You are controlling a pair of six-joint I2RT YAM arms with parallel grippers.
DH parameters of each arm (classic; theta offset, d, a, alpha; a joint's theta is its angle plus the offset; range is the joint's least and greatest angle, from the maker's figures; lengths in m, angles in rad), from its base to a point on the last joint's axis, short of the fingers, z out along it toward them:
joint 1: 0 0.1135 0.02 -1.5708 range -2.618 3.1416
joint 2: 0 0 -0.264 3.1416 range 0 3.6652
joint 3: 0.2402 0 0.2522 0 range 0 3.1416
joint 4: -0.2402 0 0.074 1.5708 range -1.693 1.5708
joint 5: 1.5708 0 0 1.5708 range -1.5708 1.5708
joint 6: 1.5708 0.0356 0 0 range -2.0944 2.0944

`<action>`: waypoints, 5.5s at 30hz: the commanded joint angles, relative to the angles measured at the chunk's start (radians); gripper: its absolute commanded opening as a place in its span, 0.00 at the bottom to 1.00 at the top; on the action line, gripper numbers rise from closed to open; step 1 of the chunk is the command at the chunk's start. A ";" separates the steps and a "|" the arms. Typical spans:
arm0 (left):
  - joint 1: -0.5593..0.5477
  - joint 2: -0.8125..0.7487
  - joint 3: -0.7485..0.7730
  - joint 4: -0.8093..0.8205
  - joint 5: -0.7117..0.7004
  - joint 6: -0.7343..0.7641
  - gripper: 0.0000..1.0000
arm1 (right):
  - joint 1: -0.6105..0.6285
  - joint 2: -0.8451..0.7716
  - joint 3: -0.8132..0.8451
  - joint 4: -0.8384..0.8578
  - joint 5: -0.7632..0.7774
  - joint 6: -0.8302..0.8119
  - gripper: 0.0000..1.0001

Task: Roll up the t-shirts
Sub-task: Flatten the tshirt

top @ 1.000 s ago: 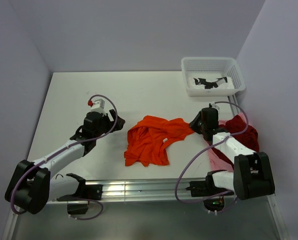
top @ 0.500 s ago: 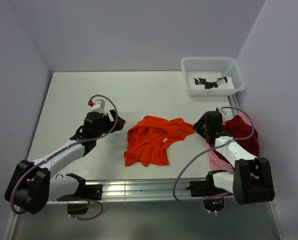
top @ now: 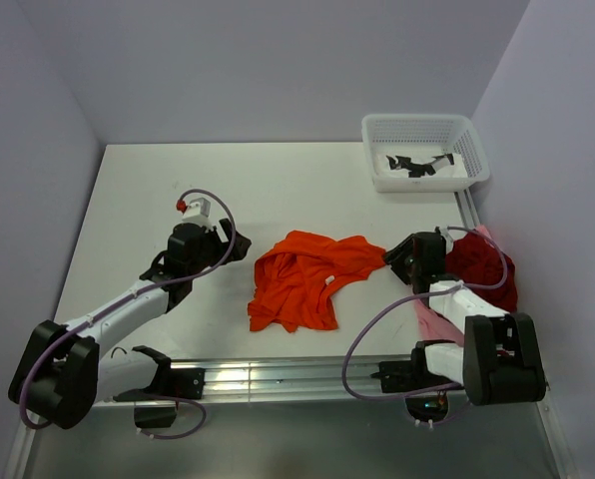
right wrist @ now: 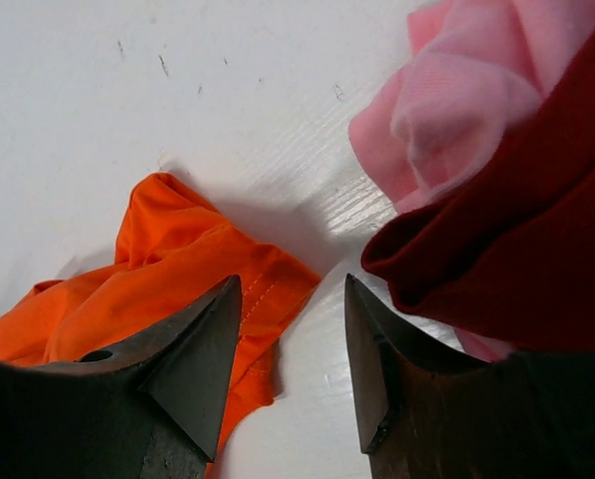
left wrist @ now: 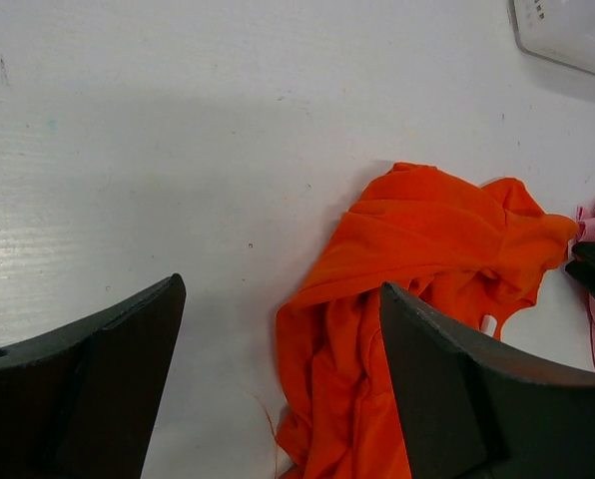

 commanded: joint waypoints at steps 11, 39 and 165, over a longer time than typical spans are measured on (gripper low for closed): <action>-0.006 -0.023 0.038 0.008 0.002 0.018 0.85 | -0.005 0.098 0.028 0.059 0.002 0.061 0.52; -0.006 0.016 0.050 0.000 -0.052 0.023 0.85 | 0.130 0.150 0.111 0.028 0.121 0.030 0.03; -0.525 -0.069 0.213 -0.647 -0.388 -0.218 0.75 | -0.301 -0.763 0.090 -0.545 -0.120 -0.011 0.00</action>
